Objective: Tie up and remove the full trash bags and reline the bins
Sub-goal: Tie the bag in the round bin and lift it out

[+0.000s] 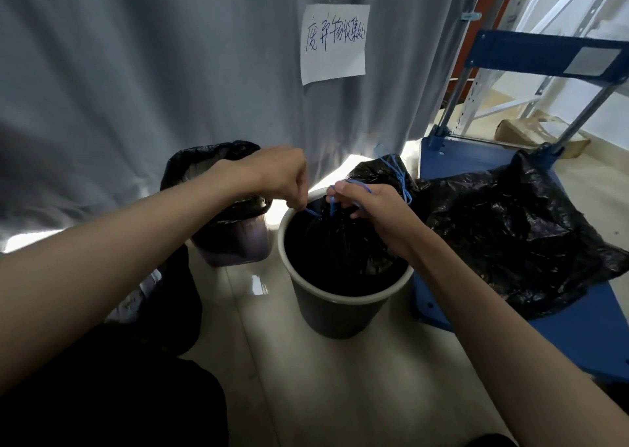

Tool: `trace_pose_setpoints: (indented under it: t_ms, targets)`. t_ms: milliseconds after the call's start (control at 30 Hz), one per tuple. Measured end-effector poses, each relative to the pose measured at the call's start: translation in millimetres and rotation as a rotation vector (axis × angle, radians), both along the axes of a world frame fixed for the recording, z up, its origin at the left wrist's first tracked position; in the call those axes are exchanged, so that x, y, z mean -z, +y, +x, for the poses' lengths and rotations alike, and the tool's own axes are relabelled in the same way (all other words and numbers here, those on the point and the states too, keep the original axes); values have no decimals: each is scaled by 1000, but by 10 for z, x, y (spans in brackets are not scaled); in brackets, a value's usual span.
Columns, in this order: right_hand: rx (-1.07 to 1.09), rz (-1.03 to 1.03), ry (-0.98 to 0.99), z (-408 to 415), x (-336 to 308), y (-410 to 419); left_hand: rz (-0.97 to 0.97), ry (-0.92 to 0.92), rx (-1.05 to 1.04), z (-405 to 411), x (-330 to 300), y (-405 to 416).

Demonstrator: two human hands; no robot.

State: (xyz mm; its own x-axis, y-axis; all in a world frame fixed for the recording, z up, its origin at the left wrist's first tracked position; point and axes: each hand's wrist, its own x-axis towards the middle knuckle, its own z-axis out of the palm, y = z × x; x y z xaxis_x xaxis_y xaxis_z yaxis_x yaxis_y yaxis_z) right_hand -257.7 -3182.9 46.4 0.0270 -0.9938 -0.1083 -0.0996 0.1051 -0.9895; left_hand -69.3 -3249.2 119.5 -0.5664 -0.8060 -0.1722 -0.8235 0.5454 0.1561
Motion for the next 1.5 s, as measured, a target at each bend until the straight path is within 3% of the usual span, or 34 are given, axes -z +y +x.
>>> trace_pose_setpoints:
  t_ms: [233, 533, 767, 933, 1267, 1400, 1500]
  targets:
    - [-64, -20, -56, 66, 54, -23, -58, 134, 19, 7, -83, -29]
    - [24, -160, 4, 181, 134, -8, -117, 316, 45, -160, -60, 23]
    - [81, -144, -19, 113, 145, -14, 240, 413, -22, -56, 181, 10]
    - [60, -148, -30, 102, 112, 10, 449, 690, -157, -77, 335, 51]
    - [240, -109, 16, -7, 207, -33, 268, 537, -218, 18, 356, -52]
    - [252, -102, 28, 3, 213, -42, -24, 370, -128, -13, 388, -66]
    - [245, -93, 11, 20, 196, -38, -61, 428, 14, -124, 428, 7]
